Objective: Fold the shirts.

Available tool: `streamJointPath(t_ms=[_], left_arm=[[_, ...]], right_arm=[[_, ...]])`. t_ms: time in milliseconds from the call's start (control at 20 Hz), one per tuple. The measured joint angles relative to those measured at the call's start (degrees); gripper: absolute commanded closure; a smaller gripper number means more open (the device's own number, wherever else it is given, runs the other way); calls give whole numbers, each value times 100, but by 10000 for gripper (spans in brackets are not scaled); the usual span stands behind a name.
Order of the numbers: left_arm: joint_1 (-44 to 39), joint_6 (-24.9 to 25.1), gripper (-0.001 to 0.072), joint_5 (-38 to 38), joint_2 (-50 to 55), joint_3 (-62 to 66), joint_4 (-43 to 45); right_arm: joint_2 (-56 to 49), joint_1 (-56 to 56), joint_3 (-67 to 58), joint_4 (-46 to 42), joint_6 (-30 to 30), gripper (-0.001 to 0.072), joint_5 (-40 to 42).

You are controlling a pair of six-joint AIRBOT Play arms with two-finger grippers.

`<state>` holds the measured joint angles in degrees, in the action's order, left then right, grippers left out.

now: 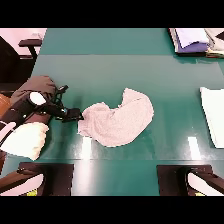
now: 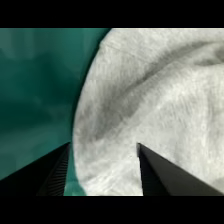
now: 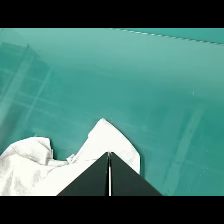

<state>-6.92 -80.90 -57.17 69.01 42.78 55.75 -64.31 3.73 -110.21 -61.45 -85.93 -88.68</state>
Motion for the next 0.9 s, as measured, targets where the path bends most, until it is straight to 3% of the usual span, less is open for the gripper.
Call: streamJointPath(t_ms=[100, 150, 200, 400, 650, 700, 750, 800, 900], left_arm=[[-101, 61, 211, 105, 125, -85, -173], [-133, 74, 380, 131, 162, -105, -243], [-160, 87, 681, 155, 201, -114, -275], [-162, 136, 687, 48, 254, 310, -258], [-155, 133, 688, -271, 251, 1751, 437], [-155, 114, 687, -302, 251, 2050, 638], [-153, 57, 687, -326, 251, 2304, 837], [-151, 2, 688, -332, 251, 2538, 1029], [-151, -79, 687, -365, 251, 2846, 1327]], right_arm=[[-2, 0, 0, 0, 0, 698, -2], [-2, 0, 0, 0, 2, 698, -2], [-2, 0, 0, 0, 2, 698, -2], [-76, 0, 0, 0, 9, 698, -28], [-651, 0, 4, -2, 11, 697, -363], [-826, 0, 28, -4, 9, 652, -415], [-1023, 7, 103, -4, 9, 421, -435], [-1211, 35, 225, -9, 9, 239, -431], [-1641, 131, 614, -7, 92, 225, -278]])
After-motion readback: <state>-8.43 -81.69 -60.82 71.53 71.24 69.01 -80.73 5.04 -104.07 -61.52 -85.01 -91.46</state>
